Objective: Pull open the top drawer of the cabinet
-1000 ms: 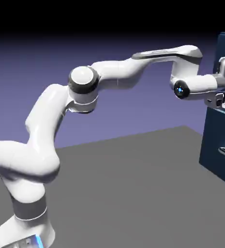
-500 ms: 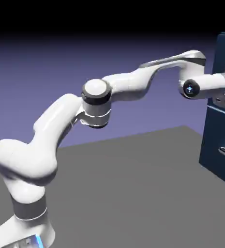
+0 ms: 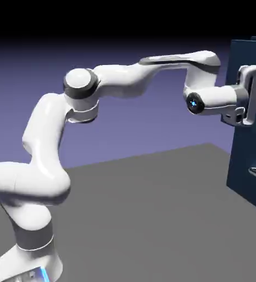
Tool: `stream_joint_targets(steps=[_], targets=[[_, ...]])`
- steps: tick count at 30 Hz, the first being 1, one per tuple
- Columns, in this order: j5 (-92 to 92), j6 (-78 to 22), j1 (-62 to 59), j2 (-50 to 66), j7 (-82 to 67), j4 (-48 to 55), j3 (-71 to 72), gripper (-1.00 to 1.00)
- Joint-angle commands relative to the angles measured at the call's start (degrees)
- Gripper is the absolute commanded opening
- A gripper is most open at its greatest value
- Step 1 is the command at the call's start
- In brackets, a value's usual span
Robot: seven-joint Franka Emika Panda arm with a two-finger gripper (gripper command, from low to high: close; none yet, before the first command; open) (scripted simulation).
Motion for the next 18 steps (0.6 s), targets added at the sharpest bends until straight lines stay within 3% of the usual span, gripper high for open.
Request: stream_joint_targets(steps=[1,12,18], targets=[[0.13,-0.48,1.85,0.73,-0.85,-2.08,-1.15,-1.0],[0.32,-5.23,24.38,4.9,-6.83,-23.43,-18.11,-1.0],[2.26,-9.52,26.12,-5.63,2.7,-26.81,-26.51,-1.0]])
